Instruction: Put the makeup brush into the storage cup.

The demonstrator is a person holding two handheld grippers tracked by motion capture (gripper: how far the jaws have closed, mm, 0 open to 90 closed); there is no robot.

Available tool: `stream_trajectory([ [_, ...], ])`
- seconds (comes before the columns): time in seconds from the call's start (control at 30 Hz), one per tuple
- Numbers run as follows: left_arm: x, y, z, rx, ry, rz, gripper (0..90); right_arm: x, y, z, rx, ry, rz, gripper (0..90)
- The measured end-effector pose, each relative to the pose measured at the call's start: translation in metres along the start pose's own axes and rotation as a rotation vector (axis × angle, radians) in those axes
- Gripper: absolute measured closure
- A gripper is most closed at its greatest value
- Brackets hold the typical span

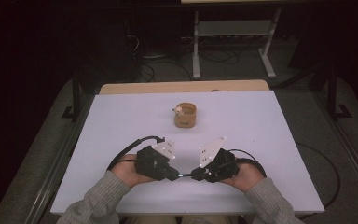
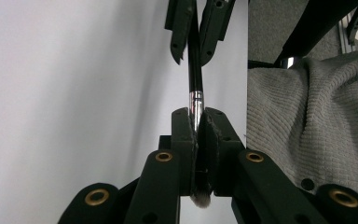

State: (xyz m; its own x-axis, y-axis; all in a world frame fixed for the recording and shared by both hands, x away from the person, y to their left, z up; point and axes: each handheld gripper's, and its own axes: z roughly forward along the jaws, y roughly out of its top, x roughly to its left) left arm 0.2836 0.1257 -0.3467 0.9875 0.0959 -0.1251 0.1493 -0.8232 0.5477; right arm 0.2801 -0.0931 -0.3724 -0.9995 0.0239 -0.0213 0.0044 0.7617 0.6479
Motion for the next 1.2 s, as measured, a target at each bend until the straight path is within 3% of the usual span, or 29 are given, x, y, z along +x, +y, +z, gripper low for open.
stream_trajectory([
  [0.23, -0.002, 0.003, -0.001, 0.017, 0.021, -0.007, 83.5, 0.005, 0.01, -0.002, 0.027, -0.036, -0.022, 71.6],
  [0.43, -0.005, 0.005, -0.001, 0.008, 0.033, 0.02, 83.4, 0.006, 0.016, 0.002, 0.067, -0.041, -0.043, 80.4],
  [0.57, -0.004, 0.003, -0.003, -0.016, 0.046, 0.001, 78.7, 0.004, 0.011, 0.003, 0.035, -0.015, -0.029, 82.7],
  [0.63, -0.003, 0.003, -0.004, -0.018, 0.048, -0.002, 72.1, 0.003, 0.008, 0.003, 0.015, -0.011, -0.008, 82.7],
  [0.73, -0.002, 0.001, -0.004, -0.011, 0.049, -0.002, 69.2, -0.001, 0.002, 0.003, -0.025, 0.006, 0.011, 82.7],
  [0.87, -0.001, -0.001, -0.004, -0.012, 0.039, 0.0, 73.6, 0.0, 0.001, 0.002, -0.056, 0.011, 0.003, 82.8],
  [1.03, -0.001, -0.001, -0.005, -0.003, 0.009, 0.006, 82.2, 0.001, 0.002, 0.005, -0.045, 0.01, -0.005, 82.4],
  [1.13, -0.001, 0.001, -0.002, 0.021, 0.02, -0.005, 83.5, 0.002, 0.005, 0.008, -0.02, -0.015, 0.003, 75.2],
  [1.2, 0.0, 0.003, 0.0, 0.034, 0.03, -0.014, 83.6, 0.003, 0.008, 0.009, -0.034, -0.025, 0.018, 70.8],
])
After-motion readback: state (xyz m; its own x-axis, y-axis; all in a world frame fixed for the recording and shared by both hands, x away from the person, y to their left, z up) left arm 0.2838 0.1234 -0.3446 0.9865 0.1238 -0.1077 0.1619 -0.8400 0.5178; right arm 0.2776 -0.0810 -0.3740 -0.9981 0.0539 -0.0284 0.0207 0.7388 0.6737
